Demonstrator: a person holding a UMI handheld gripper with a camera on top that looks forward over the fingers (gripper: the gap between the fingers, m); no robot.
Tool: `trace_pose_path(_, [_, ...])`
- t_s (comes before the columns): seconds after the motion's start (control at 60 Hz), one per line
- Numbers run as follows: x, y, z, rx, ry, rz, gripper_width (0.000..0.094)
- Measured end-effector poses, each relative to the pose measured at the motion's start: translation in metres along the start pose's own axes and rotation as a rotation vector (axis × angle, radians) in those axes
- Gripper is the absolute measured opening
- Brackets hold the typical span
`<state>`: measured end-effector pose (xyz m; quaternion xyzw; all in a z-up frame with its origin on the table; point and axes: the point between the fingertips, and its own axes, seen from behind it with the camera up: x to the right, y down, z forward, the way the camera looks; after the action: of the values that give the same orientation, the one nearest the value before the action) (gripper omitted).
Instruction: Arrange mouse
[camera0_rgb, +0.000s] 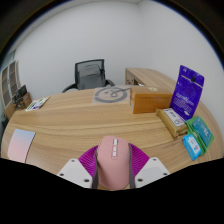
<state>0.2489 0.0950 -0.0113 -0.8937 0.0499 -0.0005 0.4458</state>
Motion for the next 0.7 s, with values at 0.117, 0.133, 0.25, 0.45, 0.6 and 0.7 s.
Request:
trace_pose_path(0.117, [-0.023, -0.002, -0.016, -0.024, -0.001, 0.042, 0.0412])
trace_pose_path(0.133, [-0.032, -0.005, -0.020, -0.013, -0.002, 0.036, 0.0413])
trace_pose_path(0.25, [-0.123, -0.007, -0.041, 0.014, -0.034, -0.063, 0.0413])
trace_pose_path(0.45, [-0.325, 0.011, -0.055, 0.009, -0.108, -0.121, 0.0413])
trace_pose_path(0.6, [-0.402, 0.033, -0.042, -0.046, -0.087, -0.088, 0.0413])
trace_pose_path(0.7, [-0.414, 0.044, -0.035, -0.068, -0.049, -0.085, 0.0419])
